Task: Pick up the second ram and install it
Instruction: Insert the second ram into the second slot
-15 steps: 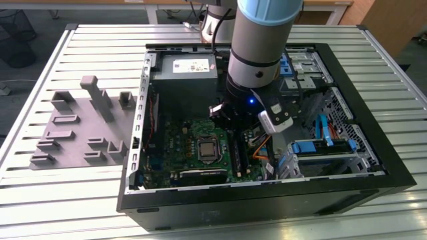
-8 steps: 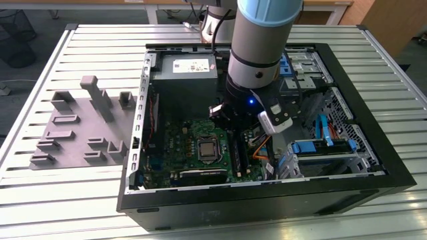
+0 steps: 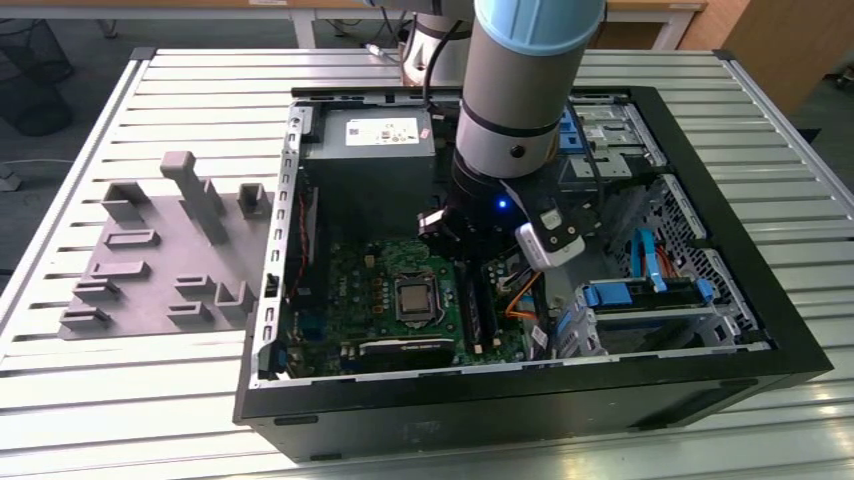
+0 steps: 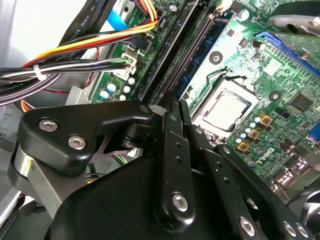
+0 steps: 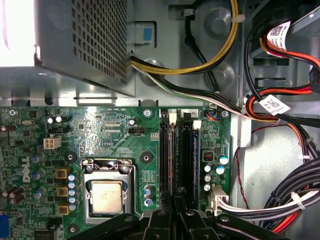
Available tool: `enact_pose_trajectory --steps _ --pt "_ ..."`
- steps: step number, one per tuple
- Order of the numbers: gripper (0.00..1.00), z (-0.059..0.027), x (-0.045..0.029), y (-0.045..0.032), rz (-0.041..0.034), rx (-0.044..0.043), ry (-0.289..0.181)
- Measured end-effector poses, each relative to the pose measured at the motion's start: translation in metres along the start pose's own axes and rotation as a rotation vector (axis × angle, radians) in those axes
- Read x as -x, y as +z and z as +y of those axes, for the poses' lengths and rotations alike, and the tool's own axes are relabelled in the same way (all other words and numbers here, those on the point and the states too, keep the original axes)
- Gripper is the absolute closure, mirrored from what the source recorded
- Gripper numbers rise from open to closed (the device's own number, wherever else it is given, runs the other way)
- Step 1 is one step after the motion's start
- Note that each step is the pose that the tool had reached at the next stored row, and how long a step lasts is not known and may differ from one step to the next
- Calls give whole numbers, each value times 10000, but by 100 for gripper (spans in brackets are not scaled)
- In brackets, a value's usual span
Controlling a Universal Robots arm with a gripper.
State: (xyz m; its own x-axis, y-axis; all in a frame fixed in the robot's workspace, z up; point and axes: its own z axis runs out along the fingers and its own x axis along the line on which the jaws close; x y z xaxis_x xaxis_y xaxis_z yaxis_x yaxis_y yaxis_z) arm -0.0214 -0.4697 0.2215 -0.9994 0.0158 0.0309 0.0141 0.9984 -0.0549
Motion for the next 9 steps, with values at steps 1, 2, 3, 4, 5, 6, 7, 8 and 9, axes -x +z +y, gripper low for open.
enact_pose_trajectory --steps 1,2,3,4,5,6,7,8,9 --pt "87 1 0 0 0 0 0" --pt "87 1 0 0 0 1 0" --pt "87 1 0 0 1 1 -1" --pt "87 2 0 -1 4 1 -1" --pt "87 2 0 -2 7 0 -1" --pt "87 2 -1 -3 12 1 0" --pt "87 2 -1 -6 18 0 0" --pt "87 2 0 -7 24 1 -1" --pt "87 2 0 -7 29 1 -1"
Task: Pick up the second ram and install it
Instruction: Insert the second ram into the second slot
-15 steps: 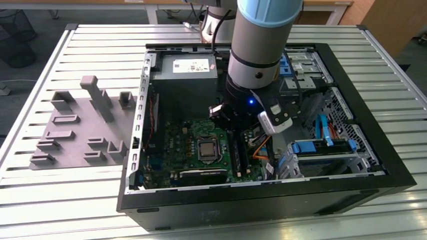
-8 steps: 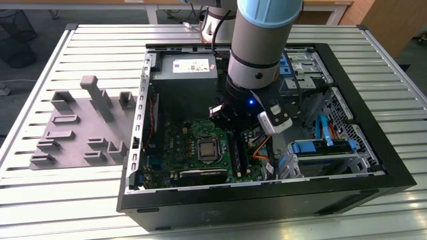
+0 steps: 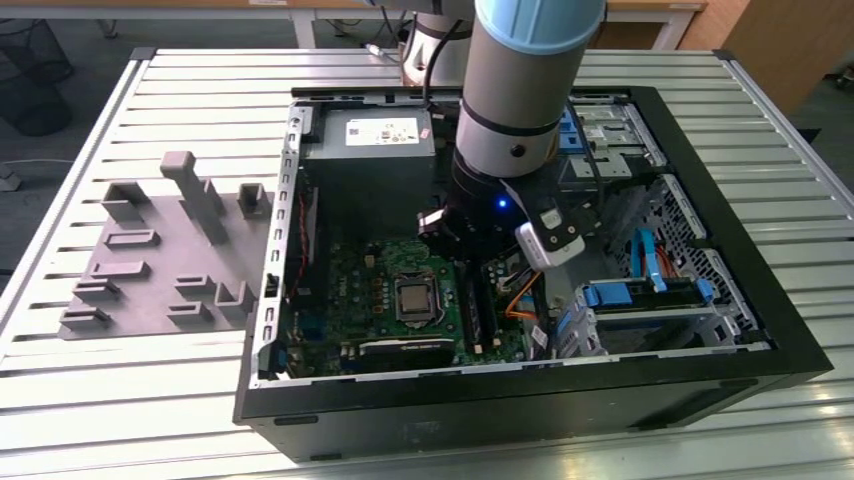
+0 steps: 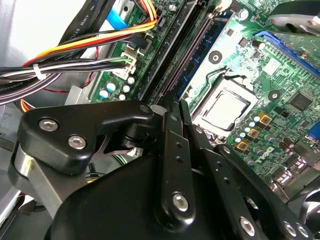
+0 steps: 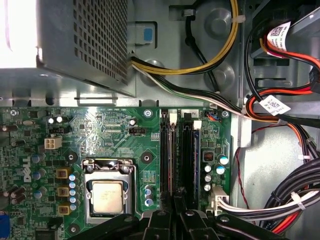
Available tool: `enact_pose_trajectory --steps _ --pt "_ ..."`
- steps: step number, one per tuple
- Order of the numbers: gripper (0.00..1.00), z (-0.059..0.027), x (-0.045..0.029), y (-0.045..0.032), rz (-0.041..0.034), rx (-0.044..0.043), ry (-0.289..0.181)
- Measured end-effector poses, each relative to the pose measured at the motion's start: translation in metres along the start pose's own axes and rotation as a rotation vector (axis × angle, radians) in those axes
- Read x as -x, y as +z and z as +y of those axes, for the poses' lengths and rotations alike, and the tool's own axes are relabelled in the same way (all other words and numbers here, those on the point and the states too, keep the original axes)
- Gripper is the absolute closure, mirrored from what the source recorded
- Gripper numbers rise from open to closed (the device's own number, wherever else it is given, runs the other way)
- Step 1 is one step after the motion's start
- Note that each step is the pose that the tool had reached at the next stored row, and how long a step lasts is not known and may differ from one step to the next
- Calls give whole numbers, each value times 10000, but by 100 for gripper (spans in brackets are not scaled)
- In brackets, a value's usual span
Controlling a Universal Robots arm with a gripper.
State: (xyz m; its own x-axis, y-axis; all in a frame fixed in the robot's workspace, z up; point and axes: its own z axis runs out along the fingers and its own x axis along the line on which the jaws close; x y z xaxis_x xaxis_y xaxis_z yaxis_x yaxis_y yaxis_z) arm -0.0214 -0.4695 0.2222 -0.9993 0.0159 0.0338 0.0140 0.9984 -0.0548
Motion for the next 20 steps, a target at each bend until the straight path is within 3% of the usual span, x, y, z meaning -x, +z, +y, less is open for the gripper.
enact_pose_trajectory --steps 20 --pt "87 6 16 3 44 -1 -3"
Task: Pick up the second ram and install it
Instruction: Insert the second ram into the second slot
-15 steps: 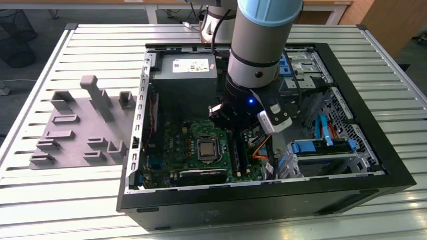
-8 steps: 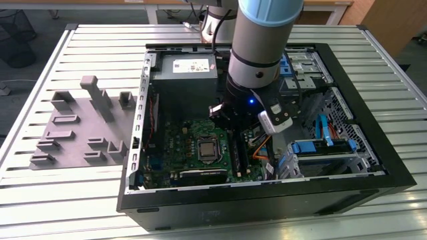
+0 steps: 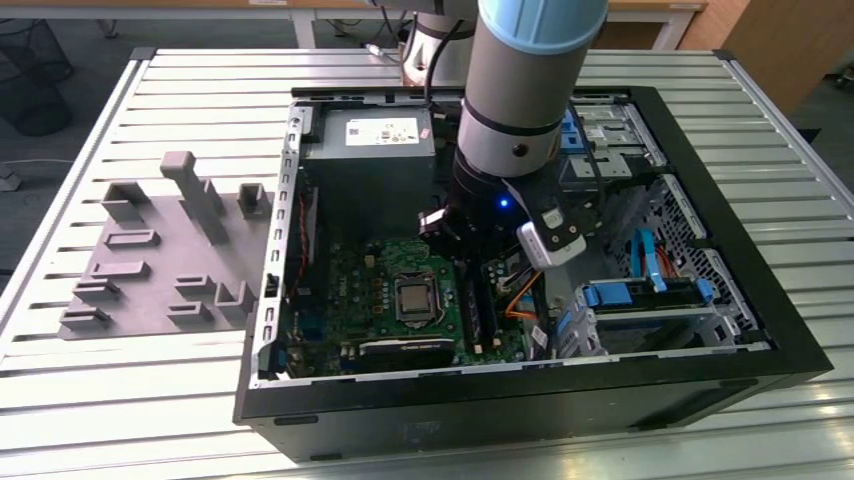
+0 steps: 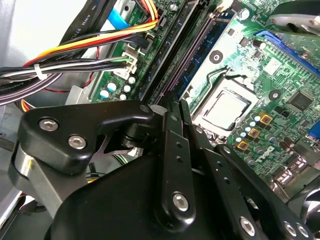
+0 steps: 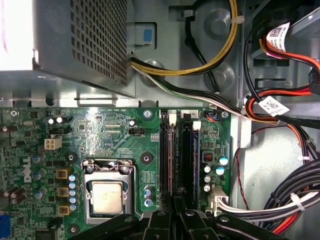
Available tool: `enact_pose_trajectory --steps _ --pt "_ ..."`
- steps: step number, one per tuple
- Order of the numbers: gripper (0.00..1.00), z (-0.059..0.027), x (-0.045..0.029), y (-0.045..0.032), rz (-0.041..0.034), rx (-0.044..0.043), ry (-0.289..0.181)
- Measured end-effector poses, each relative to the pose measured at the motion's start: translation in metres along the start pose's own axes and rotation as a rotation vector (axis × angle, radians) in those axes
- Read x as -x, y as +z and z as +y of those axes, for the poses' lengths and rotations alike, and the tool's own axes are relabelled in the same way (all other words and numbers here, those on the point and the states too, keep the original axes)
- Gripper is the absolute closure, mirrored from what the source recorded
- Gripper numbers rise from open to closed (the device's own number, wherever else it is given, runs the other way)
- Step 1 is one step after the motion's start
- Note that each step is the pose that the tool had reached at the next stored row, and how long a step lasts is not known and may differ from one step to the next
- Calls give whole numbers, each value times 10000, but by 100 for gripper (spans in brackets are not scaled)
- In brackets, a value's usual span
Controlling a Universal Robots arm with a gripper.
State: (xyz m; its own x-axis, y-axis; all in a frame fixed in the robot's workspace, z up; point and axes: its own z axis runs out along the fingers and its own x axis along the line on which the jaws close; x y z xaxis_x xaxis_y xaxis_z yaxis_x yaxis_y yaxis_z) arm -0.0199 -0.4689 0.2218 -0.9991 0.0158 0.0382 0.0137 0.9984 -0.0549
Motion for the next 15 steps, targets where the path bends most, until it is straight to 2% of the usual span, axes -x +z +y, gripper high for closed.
enact_pose_trajectory --steps 15 --pt "87 7 2 10 3 0 -2"
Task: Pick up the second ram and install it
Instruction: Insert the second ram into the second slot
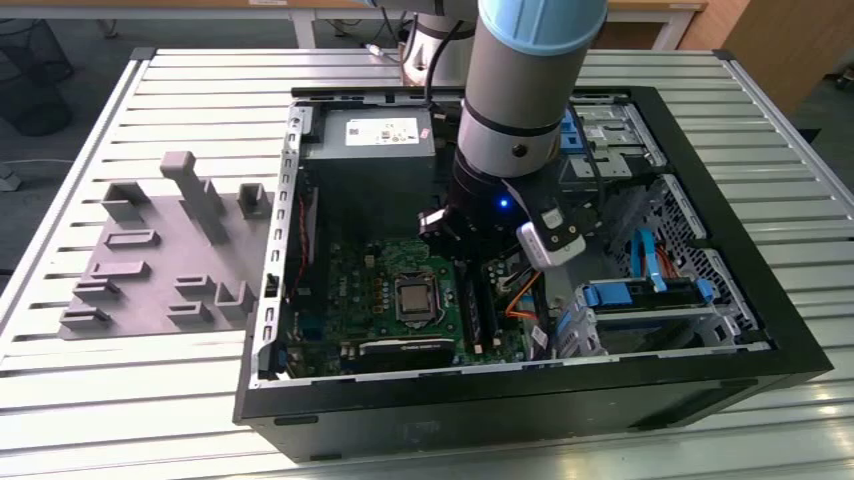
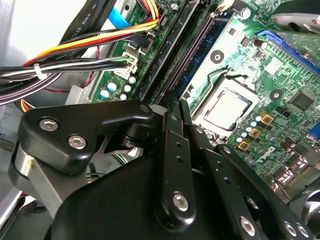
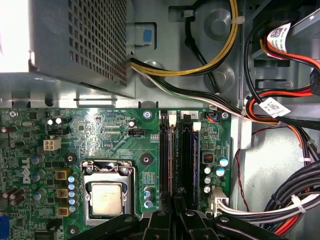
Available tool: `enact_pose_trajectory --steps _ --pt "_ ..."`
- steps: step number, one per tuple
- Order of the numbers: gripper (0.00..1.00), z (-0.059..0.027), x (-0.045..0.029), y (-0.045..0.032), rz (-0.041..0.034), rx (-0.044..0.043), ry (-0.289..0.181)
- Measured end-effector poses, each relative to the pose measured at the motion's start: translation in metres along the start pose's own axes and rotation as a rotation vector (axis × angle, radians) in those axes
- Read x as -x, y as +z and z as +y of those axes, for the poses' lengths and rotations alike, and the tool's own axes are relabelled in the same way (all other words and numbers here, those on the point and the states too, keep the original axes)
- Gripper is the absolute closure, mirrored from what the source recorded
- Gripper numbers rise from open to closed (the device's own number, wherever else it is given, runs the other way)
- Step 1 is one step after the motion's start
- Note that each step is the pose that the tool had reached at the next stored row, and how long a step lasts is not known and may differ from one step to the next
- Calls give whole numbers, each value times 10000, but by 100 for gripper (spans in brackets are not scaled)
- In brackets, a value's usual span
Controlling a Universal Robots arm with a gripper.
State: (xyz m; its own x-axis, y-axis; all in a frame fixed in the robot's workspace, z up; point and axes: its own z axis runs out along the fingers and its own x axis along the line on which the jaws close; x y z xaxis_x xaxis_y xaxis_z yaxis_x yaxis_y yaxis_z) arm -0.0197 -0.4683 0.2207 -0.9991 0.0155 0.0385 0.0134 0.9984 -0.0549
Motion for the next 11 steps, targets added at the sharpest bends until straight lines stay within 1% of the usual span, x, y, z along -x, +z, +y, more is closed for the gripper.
enact_pose_trajectory --steps 11 --pt "87 -2 18 3 17 1 32"
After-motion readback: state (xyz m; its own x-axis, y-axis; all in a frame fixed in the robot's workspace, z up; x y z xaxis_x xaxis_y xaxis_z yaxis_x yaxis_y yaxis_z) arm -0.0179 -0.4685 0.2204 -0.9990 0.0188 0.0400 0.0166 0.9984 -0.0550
